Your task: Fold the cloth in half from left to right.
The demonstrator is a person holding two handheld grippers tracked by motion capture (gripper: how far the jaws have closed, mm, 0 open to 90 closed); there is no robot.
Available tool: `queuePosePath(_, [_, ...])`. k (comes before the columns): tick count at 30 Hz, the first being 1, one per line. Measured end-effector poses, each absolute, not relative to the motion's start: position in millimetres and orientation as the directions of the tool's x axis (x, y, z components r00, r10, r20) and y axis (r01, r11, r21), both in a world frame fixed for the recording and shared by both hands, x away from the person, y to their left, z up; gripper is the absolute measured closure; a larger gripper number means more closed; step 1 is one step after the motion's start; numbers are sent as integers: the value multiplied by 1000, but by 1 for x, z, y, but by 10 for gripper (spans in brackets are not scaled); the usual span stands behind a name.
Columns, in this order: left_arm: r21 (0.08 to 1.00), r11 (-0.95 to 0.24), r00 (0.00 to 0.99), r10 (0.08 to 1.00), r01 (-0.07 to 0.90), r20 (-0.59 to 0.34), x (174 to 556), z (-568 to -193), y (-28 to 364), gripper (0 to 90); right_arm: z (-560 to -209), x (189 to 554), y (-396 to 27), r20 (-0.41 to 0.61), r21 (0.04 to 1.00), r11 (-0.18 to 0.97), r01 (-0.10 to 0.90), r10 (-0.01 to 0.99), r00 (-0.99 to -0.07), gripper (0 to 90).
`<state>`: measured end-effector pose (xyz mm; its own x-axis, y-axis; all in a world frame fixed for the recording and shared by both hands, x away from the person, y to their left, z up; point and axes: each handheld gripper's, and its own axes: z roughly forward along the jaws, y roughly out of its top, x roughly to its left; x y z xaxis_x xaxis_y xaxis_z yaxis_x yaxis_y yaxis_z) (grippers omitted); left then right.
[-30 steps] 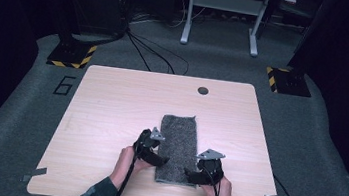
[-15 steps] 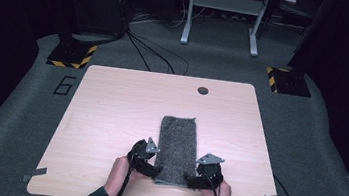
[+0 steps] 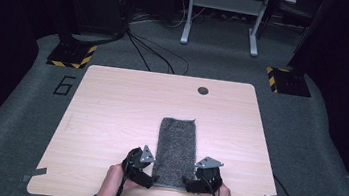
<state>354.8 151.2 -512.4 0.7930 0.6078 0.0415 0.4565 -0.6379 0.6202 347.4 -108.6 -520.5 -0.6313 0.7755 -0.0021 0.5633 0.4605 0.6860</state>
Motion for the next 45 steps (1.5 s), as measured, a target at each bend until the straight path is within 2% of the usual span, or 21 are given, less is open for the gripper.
queuePosePath(8, [635,-609,778,628,475,20,339,-515,162,149,-521,342,-106,18,676,490,550,736,-677,161])
queuePosePath(11, [652,-585,768,641,483,7,344,-508,169,148,-516,348,-109,39,687,476,549,731,-682,161])
queuePosePath(23, [680,-453,690,715,576,-108,435,-490,181,152,-494,422,-121,50,712,417,565,772,-634,182])
queuePosePath(30, [678,-413,645,755,608,-117,477,-492,177,165,-493,456,-115,57,706,401,584,790,-611,206])
queuePosePath(45, [672,-393,608,786,628,-108,522,-499,158,196,-497,502,-105,73,700,354,620,828,-555,290])
